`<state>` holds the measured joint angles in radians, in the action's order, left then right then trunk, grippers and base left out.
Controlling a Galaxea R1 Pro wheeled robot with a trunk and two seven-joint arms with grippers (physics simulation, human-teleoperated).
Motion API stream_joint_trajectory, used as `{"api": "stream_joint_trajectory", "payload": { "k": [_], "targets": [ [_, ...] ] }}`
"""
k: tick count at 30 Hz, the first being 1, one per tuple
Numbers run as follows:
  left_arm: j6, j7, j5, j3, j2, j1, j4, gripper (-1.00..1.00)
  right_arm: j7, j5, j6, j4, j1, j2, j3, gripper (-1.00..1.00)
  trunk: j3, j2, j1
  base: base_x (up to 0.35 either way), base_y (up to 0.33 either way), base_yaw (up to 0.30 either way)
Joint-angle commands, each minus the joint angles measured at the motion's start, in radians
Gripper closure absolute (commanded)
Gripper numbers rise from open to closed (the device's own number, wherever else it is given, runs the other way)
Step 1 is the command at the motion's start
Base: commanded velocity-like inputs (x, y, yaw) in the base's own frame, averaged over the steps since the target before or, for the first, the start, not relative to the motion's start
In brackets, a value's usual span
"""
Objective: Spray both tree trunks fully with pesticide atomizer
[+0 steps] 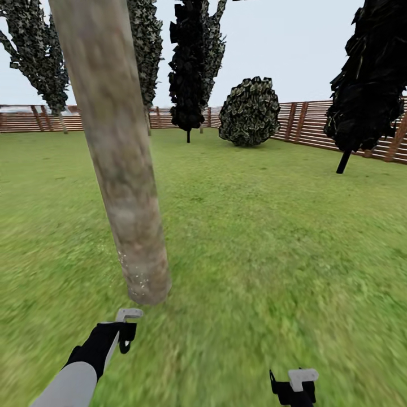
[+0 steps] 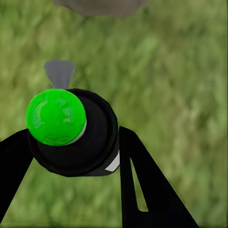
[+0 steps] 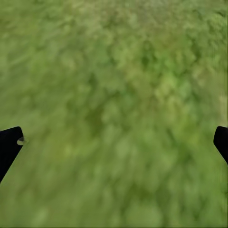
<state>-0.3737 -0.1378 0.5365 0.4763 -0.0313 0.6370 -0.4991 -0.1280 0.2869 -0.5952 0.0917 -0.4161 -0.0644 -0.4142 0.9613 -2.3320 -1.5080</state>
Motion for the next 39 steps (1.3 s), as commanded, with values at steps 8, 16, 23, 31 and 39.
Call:
{"api": "stream_joint_trajectory", "payload": {
  "k": [8, 16, 23, 31, 39],
  "targets": [
    [-0.089, -0.003, 0.001, -0.002, 0.005, 0.086, 0.000, 1.00, -0.001, 0.000, 0.000, -0.001, 0.000, -0.004, 0.000, -1.00, 0.000, 0.000, 0.000, 0.008, -0.004, 0.004],
    [-0.124, -0.013, -0.001, -0.006, 0.027, 0.117, -0.016, 1.00, -0.001, 0.001, 0.000, 0.000, 0.000, -0.004, 0.000, -1.00, 0.000, 0.000, 0.000, 0.000, 0.000, 0.003],
    [-0.174, -0.016, -0.003, -0.032, 0.015, 0.173, -0.041, 1.00, -0.001, 0.002, 0.000, 0.000, 0.000, -0.003, 0.000, -1.00, 0.000, 0.000, 0.000, 0.000, -0.004, 0.211],
    [-0.175, -0.016, 0.000, -0.033, -0.031, 0.182, -0.051, 1.00, -0.001, 0.000, 0.000, -0.001, 0.000, -0.007, 0.000, -1.00, 0.000, 0.000, 0.000, 0.000, -0.243, 0.010],
    [-0.183, -0.016, 0.000, -0.034, -0.017, 0.182, -0.103, 1.00, -0.001, 0.001, 0.000, 0.000, 0.000, -0.006, 0.000, -1.00, 0.000, 0.000, 0.000, -0.043, -0.274, 0.000]
  ]
}}
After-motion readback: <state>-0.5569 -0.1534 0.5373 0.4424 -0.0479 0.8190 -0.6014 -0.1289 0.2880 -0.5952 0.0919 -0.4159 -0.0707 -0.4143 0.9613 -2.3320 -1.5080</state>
